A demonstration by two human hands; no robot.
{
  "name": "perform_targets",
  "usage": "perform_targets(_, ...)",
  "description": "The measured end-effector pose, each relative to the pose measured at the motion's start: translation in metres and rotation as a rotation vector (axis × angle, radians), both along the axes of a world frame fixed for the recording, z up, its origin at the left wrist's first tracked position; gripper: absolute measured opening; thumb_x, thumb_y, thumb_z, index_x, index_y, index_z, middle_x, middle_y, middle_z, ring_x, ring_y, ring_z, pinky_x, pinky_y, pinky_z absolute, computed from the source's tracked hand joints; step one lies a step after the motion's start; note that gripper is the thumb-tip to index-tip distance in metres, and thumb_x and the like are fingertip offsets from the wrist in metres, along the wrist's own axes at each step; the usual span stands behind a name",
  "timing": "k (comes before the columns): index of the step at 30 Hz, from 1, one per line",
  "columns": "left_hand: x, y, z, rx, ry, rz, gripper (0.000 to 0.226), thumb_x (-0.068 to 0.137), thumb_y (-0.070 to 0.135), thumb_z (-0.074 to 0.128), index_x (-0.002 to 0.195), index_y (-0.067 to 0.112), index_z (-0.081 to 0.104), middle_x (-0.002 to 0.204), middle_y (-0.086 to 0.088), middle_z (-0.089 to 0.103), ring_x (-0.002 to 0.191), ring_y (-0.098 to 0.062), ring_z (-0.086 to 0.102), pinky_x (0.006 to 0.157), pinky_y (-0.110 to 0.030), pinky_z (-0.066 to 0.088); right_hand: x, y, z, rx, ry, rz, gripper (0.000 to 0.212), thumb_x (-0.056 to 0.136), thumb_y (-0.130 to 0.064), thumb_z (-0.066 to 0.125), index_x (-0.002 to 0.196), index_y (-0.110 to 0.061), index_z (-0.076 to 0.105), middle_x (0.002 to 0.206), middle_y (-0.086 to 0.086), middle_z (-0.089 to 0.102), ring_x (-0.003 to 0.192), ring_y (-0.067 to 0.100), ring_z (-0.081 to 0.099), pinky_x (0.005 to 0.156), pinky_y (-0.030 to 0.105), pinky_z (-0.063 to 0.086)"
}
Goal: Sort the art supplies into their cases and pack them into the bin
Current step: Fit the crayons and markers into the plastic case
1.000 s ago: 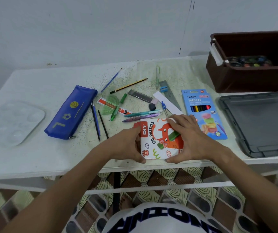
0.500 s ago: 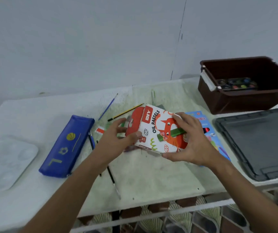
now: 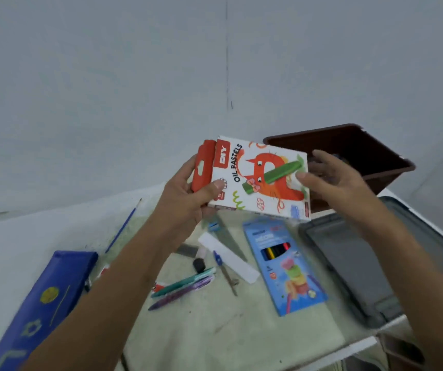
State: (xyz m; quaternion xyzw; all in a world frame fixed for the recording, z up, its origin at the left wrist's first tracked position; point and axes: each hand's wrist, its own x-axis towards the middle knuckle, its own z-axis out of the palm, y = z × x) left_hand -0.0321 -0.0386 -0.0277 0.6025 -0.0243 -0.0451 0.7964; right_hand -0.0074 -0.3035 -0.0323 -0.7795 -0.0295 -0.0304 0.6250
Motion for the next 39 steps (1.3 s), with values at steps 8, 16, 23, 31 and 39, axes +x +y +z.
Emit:
perform_targets(8,0.090,-0.123,0.023,0.146,-0.005,0.055,0.049,0.084,0.004,0.070,0.129,0.011,0.051,0.109,-0.013,0.070,0.094,-0.027,0.071,0.079,-0.045,0.058,0.092,-0.128,0.049,-0.002,0.027,0.080,0.040,0.085,-0.011,0.068,0.122,-0.022,0.058,0.100,0.006,0.073,0.092,0.023,0.071,0.078,0.043,0.058)
perform_targets(16,0.160,-0.182,0.015,0.850,0.029,-0.074,0.071,0.064,0.023,0.089,0.112,0.013,0.038,0.111,-0.001,0.064,0.099,-0.018,0.064,0.083,-0.039,0.057,0.163,-0.183,0.023,-0.182,0.204,0.062,0.050,0.088,-0.009,0.065,0.135,-0.013,0.048,0.098,0.001,0.070,0.082,0.014,0.070,0.064,0.029,0.060)
perform_targets(23,0.192,-0.211,-0.014,1.501,0.006,-0.224,0.085,0.055,0.039,0.090,0.123,0.017,0.045,0.113,0.001,0.060,0.101,-0.017,0.057,0.084,-0.028,0.050,0.201,-0.181,-0.012,-0.444,0.309,0.194,0.042,0.076,-0.027,0.078,0.111,-0.014,0.057,0.100,0.004,0.072,0.082,0.019,0.072,0.079,0.040,0.058)
perform_targets(31,0.206,-0.221,-0.030,1.714,0.044,-0.354,0.074,0.060,0.050,0.086,0.117,0.016,0.052,0.105,0.001,0.063,0.090,-0.017,0.062,0.079,-0.028,0.054,0.208,-0.185,-0.028,-0.767,0.312,0.548,0.083,0.055,-0.021,0.092,0.124,-0.023,0.044,0.113,-0.007,0.061,0.102,0.010,0.059,0.086,0.024,0.048)
perform_targets(39,0.223,-0.214,-0.042,1.956,-0.156,-0.368,0.072,0.067,0.062,0.074,0.122,0.019,0.055,0.109,0.001,0.063,0.097,-0.017,0.059,0.085,-0.033,0.052,0.217,-0.180,-0.046,-0.995,0.168,0.411,0.091,0.062,-0.030,0.088,0.137,-0.014,0.038,0.131,0.004,0.053,0.117,0.023,0.053,0.101,0.036,0.045)
